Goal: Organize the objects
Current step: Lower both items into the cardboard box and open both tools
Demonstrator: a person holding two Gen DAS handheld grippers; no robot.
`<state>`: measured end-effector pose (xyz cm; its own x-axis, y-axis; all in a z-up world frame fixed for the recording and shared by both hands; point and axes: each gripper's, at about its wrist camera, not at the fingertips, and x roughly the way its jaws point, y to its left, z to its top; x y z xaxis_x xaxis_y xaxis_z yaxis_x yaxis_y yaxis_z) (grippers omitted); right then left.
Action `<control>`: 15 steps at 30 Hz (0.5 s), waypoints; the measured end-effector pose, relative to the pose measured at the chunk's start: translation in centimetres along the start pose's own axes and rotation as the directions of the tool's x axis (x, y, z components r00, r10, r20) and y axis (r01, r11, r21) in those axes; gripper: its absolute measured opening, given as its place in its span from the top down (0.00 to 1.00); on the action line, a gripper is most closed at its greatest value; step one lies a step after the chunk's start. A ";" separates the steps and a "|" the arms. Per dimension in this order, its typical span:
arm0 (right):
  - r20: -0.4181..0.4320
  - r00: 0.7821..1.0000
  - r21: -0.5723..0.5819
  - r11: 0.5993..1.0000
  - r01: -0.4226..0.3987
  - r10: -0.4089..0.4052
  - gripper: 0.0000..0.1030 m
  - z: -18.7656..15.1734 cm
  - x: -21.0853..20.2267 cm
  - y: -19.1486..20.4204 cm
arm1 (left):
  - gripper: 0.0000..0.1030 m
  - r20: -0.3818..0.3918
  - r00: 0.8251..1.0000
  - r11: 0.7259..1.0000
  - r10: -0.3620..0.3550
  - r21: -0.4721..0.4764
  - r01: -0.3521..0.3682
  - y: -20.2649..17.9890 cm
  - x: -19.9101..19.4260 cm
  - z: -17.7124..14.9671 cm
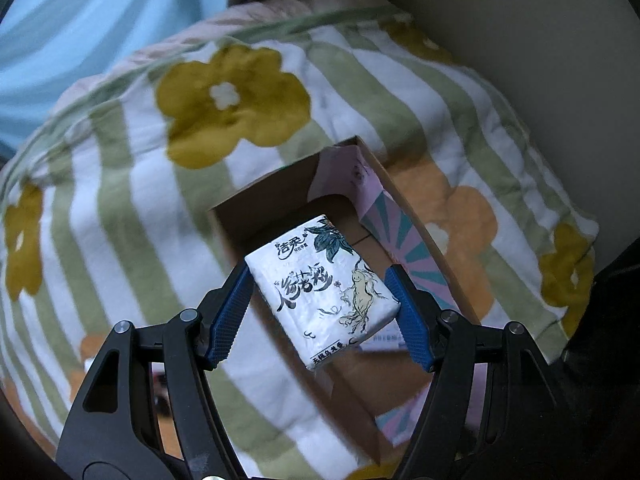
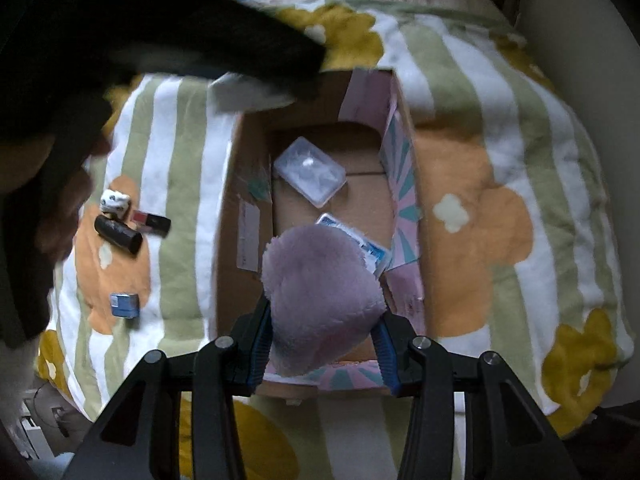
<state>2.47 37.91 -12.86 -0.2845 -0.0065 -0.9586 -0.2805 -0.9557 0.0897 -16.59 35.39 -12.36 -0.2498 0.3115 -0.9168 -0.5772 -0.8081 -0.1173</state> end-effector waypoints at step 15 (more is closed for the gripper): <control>-0.041 0.999 0.046 0.999 0.022 -0.020 0.60 -0.9 6.4 -0.4 | 0.36 -0.096 0.995 0.996 0.009 0.094 0.001 -1.7 12.8 4.0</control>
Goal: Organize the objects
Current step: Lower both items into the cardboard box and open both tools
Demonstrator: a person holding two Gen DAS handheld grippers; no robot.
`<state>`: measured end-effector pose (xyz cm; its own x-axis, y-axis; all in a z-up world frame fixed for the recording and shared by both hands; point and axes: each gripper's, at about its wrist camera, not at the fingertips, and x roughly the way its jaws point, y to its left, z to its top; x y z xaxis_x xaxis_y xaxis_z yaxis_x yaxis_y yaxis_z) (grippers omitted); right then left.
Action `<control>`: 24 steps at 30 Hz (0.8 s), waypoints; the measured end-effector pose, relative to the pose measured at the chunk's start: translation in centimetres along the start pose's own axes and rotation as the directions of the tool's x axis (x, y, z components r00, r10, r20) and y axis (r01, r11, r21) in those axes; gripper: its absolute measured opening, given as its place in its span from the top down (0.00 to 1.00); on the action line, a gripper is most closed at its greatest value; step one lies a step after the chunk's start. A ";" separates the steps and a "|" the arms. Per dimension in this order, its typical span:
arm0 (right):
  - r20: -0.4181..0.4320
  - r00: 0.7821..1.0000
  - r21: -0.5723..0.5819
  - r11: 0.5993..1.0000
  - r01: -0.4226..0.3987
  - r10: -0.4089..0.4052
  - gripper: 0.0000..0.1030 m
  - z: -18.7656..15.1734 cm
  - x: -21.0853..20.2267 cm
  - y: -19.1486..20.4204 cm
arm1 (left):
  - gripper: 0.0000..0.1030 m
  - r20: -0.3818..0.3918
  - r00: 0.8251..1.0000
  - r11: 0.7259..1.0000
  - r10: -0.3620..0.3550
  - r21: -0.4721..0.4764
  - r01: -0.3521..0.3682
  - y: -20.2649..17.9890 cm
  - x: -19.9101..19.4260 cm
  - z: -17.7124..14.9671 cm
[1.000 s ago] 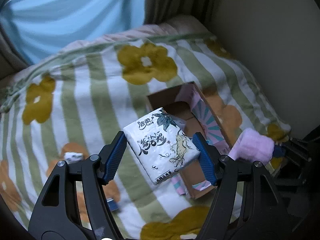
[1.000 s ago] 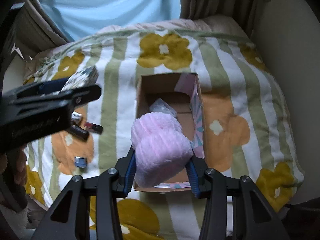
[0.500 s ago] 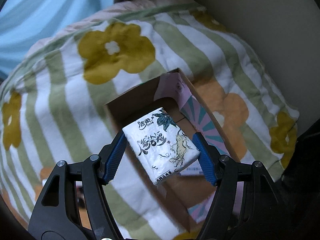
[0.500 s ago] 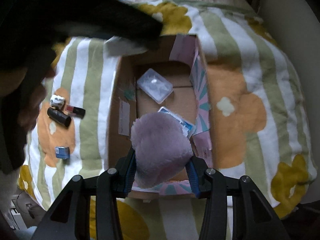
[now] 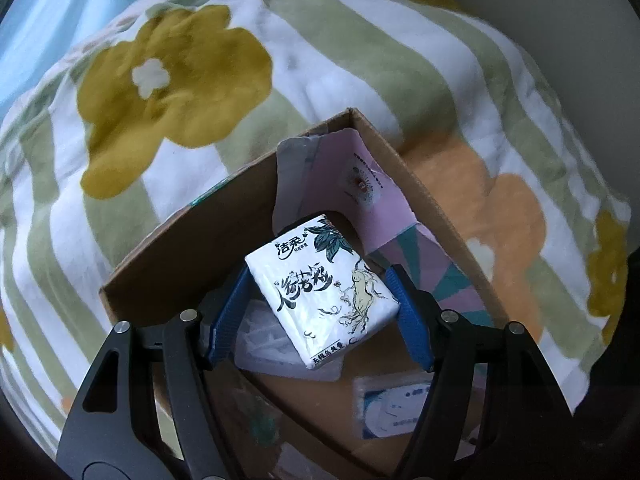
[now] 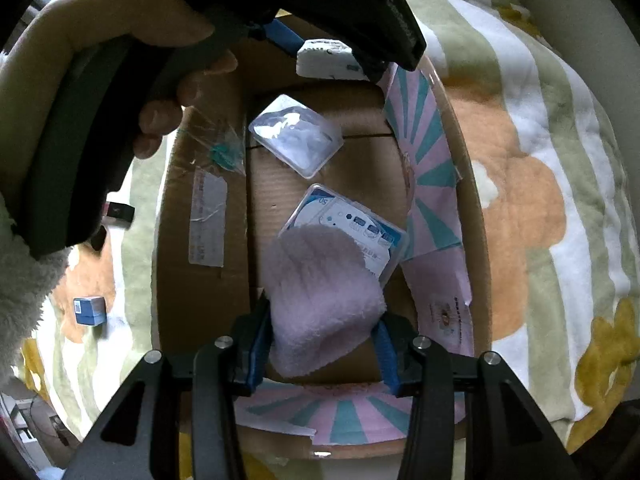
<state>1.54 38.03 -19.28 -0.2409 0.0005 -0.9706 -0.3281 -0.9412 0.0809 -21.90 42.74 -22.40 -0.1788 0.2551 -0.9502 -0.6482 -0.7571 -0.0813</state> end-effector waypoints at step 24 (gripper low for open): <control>0.140 0.990 0.067 0.998 -0.003 -0.006 0.00 -0.3 -2.6 0.5 | 0.00 0.040 0.999 0.998 -0.014 0.064 0.011 -0.4 -2.9 -0.3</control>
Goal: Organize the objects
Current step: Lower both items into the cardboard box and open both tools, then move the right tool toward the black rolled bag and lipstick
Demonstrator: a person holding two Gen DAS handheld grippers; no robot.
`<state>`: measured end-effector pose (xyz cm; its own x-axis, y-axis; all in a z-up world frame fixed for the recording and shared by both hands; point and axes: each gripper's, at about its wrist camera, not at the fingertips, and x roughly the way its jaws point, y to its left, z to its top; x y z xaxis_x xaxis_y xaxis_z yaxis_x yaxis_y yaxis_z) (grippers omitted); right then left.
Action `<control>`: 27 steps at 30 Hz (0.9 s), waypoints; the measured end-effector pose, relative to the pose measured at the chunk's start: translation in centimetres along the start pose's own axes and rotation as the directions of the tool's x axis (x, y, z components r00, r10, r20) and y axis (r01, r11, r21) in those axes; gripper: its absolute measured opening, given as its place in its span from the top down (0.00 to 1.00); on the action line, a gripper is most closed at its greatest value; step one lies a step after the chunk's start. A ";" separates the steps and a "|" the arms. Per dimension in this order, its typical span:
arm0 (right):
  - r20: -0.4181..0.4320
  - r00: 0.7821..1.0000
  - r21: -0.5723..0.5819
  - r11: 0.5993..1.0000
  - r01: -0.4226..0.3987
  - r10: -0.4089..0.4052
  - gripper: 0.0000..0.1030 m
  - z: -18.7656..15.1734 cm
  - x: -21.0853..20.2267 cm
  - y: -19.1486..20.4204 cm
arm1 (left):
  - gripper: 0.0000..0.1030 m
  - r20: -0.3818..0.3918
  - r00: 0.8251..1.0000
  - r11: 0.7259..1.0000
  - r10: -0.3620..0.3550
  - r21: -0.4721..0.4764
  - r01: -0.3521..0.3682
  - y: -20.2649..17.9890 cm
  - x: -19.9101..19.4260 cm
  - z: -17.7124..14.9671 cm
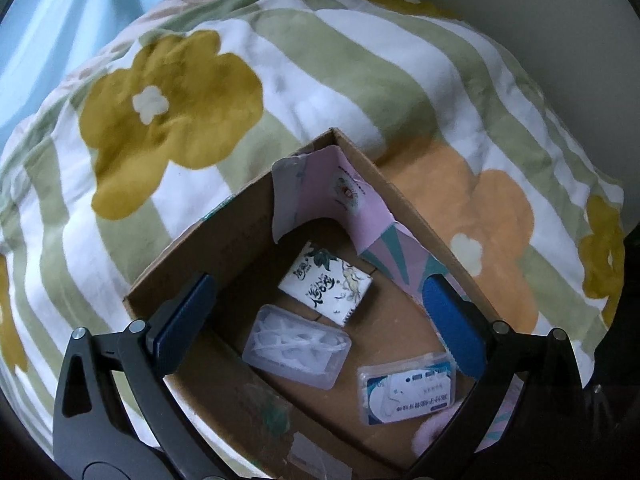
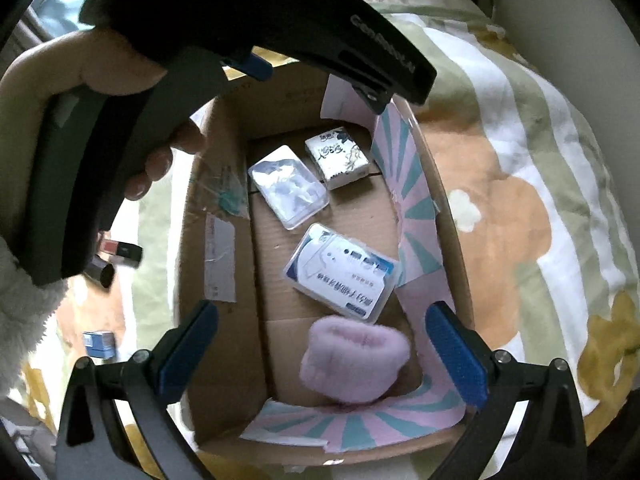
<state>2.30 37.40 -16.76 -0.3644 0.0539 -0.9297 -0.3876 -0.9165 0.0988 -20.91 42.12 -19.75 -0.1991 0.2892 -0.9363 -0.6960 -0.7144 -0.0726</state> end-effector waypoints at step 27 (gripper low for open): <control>0.172 0.985 -0.113 0.993 0.039 -0.019 0.00 0.0 -15.9 6.2 | 0.00 0.197 0.980 0.989 0.007 -0.149 0.022 1.6 -22.2 -10.0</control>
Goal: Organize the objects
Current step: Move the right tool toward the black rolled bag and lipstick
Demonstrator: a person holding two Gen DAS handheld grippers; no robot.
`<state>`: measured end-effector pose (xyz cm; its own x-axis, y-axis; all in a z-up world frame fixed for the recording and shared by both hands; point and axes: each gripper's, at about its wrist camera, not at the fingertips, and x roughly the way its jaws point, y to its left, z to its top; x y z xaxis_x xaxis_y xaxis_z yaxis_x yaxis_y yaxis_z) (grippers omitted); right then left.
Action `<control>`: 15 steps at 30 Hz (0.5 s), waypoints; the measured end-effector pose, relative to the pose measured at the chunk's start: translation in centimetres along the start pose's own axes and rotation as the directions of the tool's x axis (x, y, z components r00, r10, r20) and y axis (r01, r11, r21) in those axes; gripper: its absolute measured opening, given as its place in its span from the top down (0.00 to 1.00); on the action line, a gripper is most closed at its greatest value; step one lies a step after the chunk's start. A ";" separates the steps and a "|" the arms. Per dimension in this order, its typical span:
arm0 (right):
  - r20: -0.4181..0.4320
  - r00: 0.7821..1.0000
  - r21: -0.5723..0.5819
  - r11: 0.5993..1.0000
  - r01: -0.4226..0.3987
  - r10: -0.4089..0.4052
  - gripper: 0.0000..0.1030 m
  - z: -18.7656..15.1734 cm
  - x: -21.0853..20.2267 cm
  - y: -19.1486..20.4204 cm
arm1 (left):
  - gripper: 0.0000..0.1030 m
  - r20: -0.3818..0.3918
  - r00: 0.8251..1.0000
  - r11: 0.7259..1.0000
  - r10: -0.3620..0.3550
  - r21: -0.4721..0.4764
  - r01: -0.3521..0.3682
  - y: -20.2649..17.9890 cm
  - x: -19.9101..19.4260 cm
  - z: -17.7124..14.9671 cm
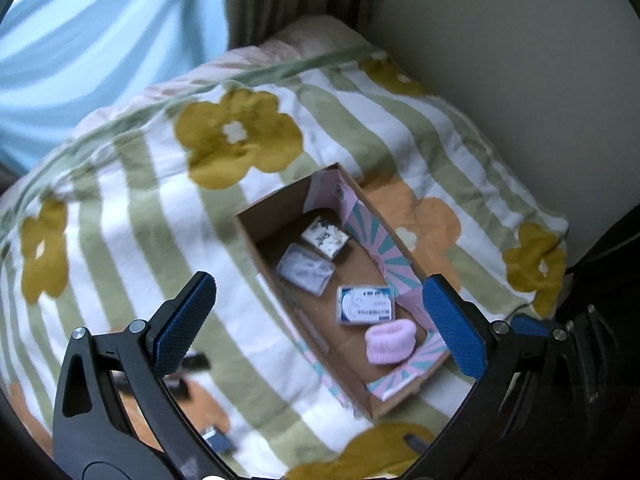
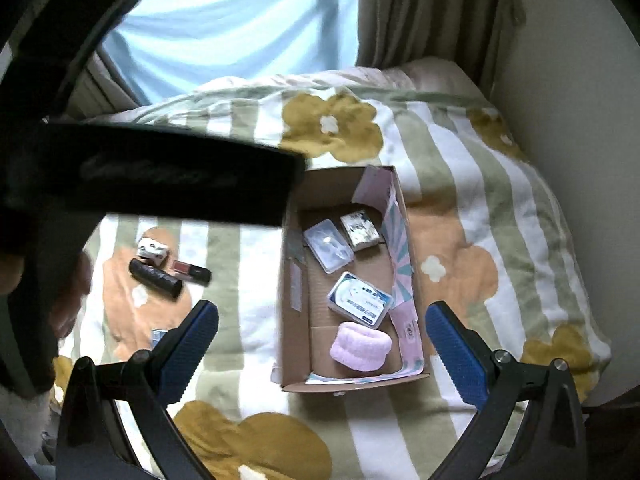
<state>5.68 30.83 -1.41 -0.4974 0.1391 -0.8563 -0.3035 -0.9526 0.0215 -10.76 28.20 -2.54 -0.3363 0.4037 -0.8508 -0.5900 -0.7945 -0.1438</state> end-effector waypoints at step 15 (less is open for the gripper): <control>0.033 0.989 -0.031 0.990 -0.141 0.142 0.00 1.0 -3.3 7.3 | 0.00 0.115 0.959 0.942 0.259 -0.249 -0.224 10.7 -13.9 -11.2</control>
<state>4.27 23.68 2.06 -0.5617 0.0114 -0.8273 -0.2053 -0.9706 0.1260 -4.17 8.99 2.07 -0.5597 0.2339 -0.7950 -0.2980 -0.9520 -0.0703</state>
